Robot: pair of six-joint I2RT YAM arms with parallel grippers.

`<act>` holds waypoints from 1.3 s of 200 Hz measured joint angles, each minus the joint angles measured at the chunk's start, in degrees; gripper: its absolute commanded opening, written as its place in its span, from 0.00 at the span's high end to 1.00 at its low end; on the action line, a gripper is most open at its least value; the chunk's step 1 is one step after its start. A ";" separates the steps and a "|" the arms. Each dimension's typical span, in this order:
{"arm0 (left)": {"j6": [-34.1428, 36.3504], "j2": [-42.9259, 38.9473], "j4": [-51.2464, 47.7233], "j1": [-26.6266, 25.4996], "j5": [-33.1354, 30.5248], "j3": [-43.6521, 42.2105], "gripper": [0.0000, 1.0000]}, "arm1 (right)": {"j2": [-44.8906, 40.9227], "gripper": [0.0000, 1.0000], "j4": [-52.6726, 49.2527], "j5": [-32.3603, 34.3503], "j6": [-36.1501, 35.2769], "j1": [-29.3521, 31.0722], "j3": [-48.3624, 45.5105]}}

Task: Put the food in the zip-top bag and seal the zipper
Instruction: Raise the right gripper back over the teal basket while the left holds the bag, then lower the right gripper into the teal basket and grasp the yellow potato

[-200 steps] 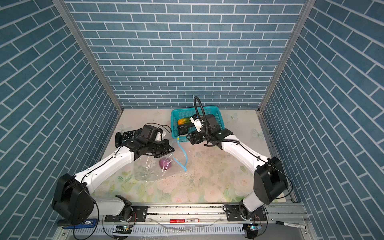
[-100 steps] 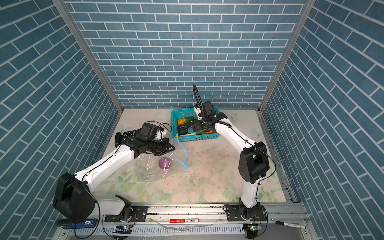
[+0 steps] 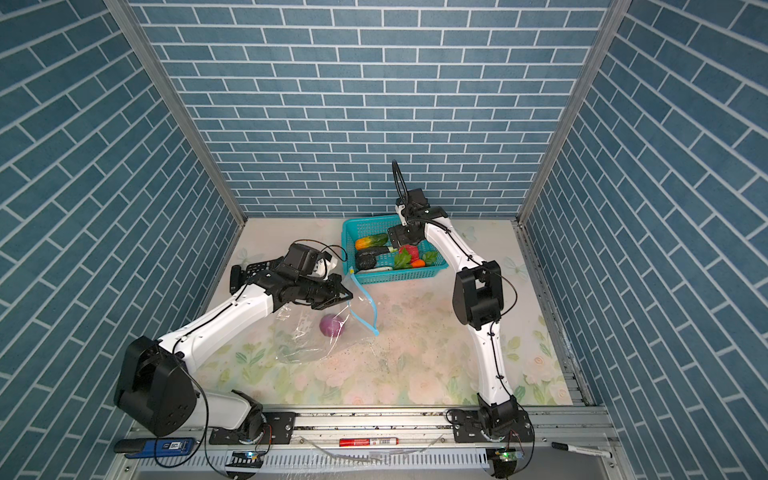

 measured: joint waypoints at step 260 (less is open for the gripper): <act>0.48 1.66 -0.20 0.00 0.81 0.31 1.00 | 19.04 0.01 1.55 -2.73 -0.98 -2.14 15.80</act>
